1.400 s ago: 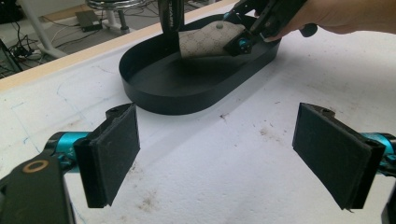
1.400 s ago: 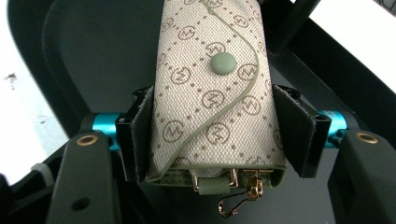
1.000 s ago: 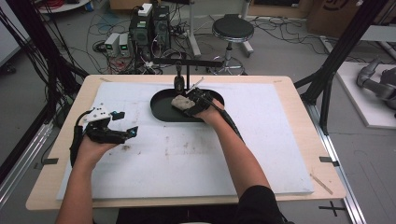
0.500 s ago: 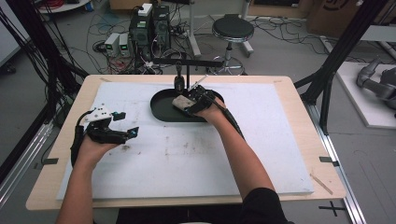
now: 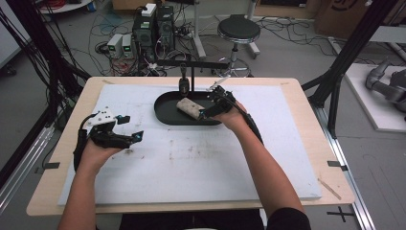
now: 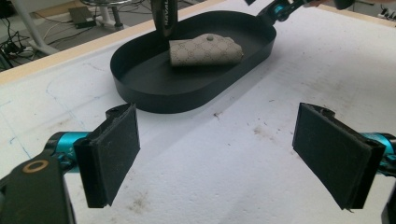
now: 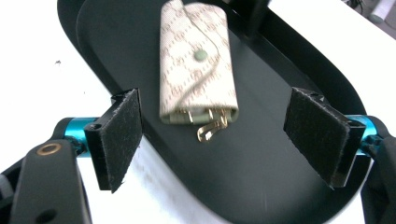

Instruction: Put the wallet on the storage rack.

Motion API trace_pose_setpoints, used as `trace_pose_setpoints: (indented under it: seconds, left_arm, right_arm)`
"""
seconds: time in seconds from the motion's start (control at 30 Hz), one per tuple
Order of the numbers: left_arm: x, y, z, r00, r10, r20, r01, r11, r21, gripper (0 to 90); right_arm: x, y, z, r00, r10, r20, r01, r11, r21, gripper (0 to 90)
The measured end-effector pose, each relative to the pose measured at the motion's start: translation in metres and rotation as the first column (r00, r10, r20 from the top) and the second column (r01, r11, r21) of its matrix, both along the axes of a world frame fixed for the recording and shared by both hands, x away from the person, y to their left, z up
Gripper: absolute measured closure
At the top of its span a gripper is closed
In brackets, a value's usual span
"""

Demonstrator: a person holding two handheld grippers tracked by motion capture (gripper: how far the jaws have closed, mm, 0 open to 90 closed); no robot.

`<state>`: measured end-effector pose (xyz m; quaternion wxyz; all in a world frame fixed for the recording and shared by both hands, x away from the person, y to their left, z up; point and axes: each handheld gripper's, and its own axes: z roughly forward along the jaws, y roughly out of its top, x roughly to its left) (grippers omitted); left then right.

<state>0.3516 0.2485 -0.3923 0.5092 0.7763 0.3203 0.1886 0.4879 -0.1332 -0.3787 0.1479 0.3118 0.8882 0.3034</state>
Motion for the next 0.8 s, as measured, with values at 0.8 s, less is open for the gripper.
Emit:
trace_pose_setpoints:
  seconds: [0.8]
  left_arm:
    - [0.002,-0.006,-0.004,1.0,0.005,0.001,-0.005,0.9998,-0.018,14.9]
  right_arm:
    - [-0.082,-0.083,0.01,0.9967,-0.047,0.066,0.037,0.989,0.143,19.5]
